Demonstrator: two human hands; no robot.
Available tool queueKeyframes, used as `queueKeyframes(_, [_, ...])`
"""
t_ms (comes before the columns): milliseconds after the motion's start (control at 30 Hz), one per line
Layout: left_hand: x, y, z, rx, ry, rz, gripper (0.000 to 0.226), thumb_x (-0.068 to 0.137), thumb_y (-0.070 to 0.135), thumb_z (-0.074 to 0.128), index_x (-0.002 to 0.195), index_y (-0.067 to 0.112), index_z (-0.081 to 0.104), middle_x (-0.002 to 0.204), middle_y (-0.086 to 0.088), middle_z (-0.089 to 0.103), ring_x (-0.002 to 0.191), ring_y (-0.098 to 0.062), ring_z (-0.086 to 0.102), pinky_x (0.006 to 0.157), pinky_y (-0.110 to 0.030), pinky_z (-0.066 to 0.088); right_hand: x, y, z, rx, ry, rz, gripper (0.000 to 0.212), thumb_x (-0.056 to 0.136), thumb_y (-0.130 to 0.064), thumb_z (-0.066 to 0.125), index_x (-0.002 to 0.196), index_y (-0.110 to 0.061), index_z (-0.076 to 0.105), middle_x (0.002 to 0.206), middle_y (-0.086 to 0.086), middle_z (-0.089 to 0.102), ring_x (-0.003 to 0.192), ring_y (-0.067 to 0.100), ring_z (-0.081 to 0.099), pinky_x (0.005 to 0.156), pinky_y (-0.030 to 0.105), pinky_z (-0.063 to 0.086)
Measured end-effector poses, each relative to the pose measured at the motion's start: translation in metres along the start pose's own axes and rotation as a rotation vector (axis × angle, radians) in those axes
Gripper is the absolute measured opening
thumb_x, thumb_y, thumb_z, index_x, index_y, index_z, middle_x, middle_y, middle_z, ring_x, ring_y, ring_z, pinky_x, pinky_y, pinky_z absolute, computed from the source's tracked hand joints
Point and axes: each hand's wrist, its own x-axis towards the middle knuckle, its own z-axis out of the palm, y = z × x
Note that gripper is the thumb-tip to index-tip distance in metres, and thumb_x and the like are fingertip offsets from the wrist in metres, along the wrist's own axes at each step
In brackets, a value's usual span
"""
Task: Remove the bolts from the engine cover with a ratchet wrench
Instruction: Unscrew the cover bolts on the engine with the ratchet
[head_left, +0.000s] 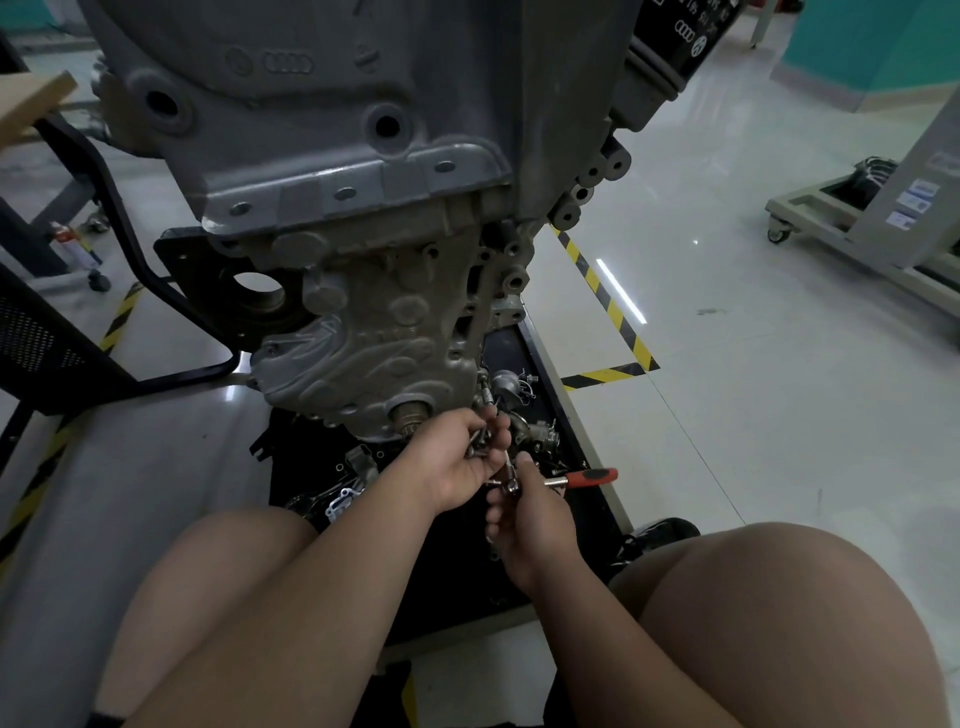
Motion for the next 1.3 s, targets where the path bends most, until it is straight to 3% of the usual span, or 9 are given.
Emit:
queueKeyframes(133, [0.0, 0.001, -0.002, 0.004, -0.061, 0.009, 0.02, 0.101, 0.008, 0.039, 0.09, 0.01, 0.055, 0.069, -0.005, 0.071, 0.048, -0.009, 0.063, 0.037, -0.015, 0.04, -0.001, -0.006, -0.001, -0.031, -0.026, -0.107, 0.017, 0.097, -0.018, 0.054, 0.098, -0.004, 0.064, 0.061, 0.003, 0.059, 0.047, 0.01, 0.054, 0.046, 0.023, 0.043])
queueKeyframes(233, [-0.001, 0.003, -0.003, -0.008, -0.07, 0.006, 0.02, 0.101, 0.012, 0.04, 0.089, 0.01, 0.056, 0.071, -0.005, 0.072, 0.051, -0.008, 0.064, 0.037, -0.015, 0.04, -0.002, -0.01, -0.002, -0.058, -0.01, -0.165, 0.019, 0.096, -0.014, 0.056, 0.11, -0.002, 0.064, 0.065, 0.004, 0.063, 0.052, 0.012, 0.058, 0.05, 0.024, 0.047])
queueKeyframes(400, [-0.005, 0.006, -0.005, -0.059, -0.05, -0.008, 0.029, 0.095, 0.005, 0.031, 0.084, 0.008, 0.058, 0.074, -0.009, 0.069, 0.056, -0.015, 0.064, 0.042, -0.019, 0.041, -0.01, -0.007, -0.003, -0.099, 0.029, -0.215, 0.013, 0.096, -0.012, 0.057, 0.105, -0.009, 0.066, 0.065, 0.002, 0.067, 0.055, 0.011, 0.062, 0.053, 0.025, 0.049])
queueKeyframes(600, [-0.005, 0.003, -0.006, 0.096, -0.004, 0.034, 0.031, 0.091, -0.008, 0.028, 0.09, 0.011, 0.053, 0.072, -0.008, 0.068, 0.058, -0.016, 0.065, 0.044, -0.021, 0.041, -0.02, -0.013, -0.009, -0.085, 0.076, -0.203, 0.016, 0.096, -0.012, 0.055, 0.104, -0.003, 0.065, 0.065, 0.003, 0.064, 0.053, 0.012, 0.06, 0.055, 0.027, 0.047])
queueKeyframes(767, [-0.003, 0.003, -0.008, 0.148, -0.014, 0.052, 0.017, 0.102, 0.008, 0.037, 0.094, 0.012, 0.051, 0.067, -0.003, 0.071, 0.047, -0.01, 0.062, 0.036, -0.016, 0.035, -0.039, -0.028, -0.015, 0.055, 0.016, -0.057, 0.012, 0.096, -0.012, 0.053, 0.088, -0.008, 0.06, 0.055, 0.001, 0.06, 0.044, 0.01, 0.054, 0.047, 0.024, 0.043])
queueKeyframes(867, [-0.001, 0.004, -0.007, 0.103, -0.028, 0.046, 0.019, 0.102, 0.014, 0.042, 0.089, 0.01, 0.056, 0.065, -0.001, 0.071, 0.046, -0.007, 0.06, 0.034, -0.015, 0.033, -0.051, -0.038, -0.018, 0.056, -0.027, -0.054, 0.011, 0.096, -0.013, 0.053, 0.089, -0.008, 0.06, 0.054, 0.002, 0.058, 0.042, 0.01, 0.051, 0.042, 0.023, 0.042])
queueKeyframes(1067, [0.0, 0.008, -0.006, -0.105, -0.019, 0.048, 0.021, 0.098, 0.018, 0.051, 0.08, 0.011, 0.06, 0.057, 0.002, 0.064, 0.045, -0.003, 0.058, 0.034, -0.013, 0.033, -0.063, -0.055, -0.02, -0.218, -0.009, -0.273, 0.012, 0.093, -0.013, 0.055, 0.085, -0.006, 0.062, 0.056, 0.006, 0.058, 0.042, 0.014, 0.049, 0.041, 0.026, 0.04])
queueKeyframes(1167, [0.0, 0.01, -0.007, -0.122, -0.002, 0.012, 0.026, 0.101, 0.016, 0.042, 0.083, 0.011, 0.061, 0.058, 0.0, 0.062, 0.046, -0.006, 0.054, 0.034, -0.015, 0.034, -0.068, -0.06, -0.021, -0.355, 0.019, -0.352, 0.012, 0.09, -0.013, 0.056, 0.089, -0.001, 0.061, 0.055, 0.006, 0.059, 0.04, 0.017, 0.048, 0.039, 0.024, 0.039])
queueKeyframes(1300, [0.0, 0.01, -0.007, -0.143, 0.049, -0.019, 0.035, 0.095, 0.001, 0.027, 0.087, 0.005, 0.061, 0.064, -0.006, 0.059, 0.062, -0.013, 0.054, 0.037, -0.016, 0.039, -0.076, -0.069, -0.023, -0.481, 0.054, -0.392, 0.018, 0.089, -0.013, 0.056, 0.085, 0.004, 0.061, 0.052, 0.006, 0.059, 0.035, 0.014, 0.045, 0.035, 0.019, 0.035])
